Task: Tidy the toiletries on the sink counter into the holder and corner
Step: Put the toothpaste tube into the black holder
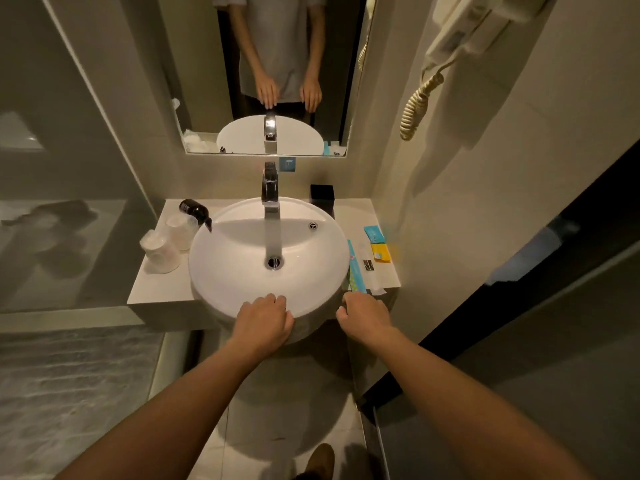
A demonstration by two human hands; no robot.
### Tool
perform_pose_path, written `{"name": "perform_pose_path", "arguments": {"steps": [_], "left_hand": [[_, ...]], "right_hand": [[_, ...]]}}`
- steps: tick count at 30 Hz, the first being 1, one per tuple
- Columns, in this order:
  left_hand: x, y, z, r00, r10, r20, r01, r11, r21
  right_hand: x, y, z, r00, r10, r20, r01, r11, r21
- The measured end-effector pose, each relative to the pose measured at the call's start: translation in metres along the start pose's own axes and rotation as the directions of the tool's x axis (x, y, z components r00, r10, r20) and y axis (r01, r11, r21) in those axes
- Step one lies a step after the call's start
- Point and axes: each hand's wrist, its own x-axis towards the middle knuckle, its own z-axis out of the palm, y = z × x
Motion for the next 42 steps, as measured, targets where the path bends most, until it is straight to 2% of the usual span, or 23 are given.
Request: {"name": "perform_pose_path", "arguments": {"steps": [12,20,26,35,42], "left_hand": [[0.116,0.016,-0.024,0.999,-0.04,-0.037,0.042,0.999,0.034],[0.181,0.003,-0.019,0.999,-0.03,-0.031,0.029,0.999,-0.026],[0.236,-0.011,-0.004,1.0,-0.01,0.015,0.011,0.996,-0.093],[0.303,-0.03,0.014,0.996,-0.007,0.087,0.021,0.987,-0.158],[0.33,-0.03,0.031,0.995,-0.022,0.1,0.042,0.979,-0.198]], "right_hand": [[0.113,0.032,-0.045,0.999,0.001,-0.047,0.0,1.0,0.019],[0.168,0.03,-0.052,0.999,0.021,-0.031,-0.023,0.999,-0.038],[0.21,0.033,-0.058,0.995,0.09,-0.033,-0.091,0.995,-0.04],[0.253,0.047,-0.053,0.978,0.204,0.036,-0.206,0.978,0.043],[0.267,0.06,-0.037,0.965,0.208,0.161,-0.218,0.975,0.045]]}}
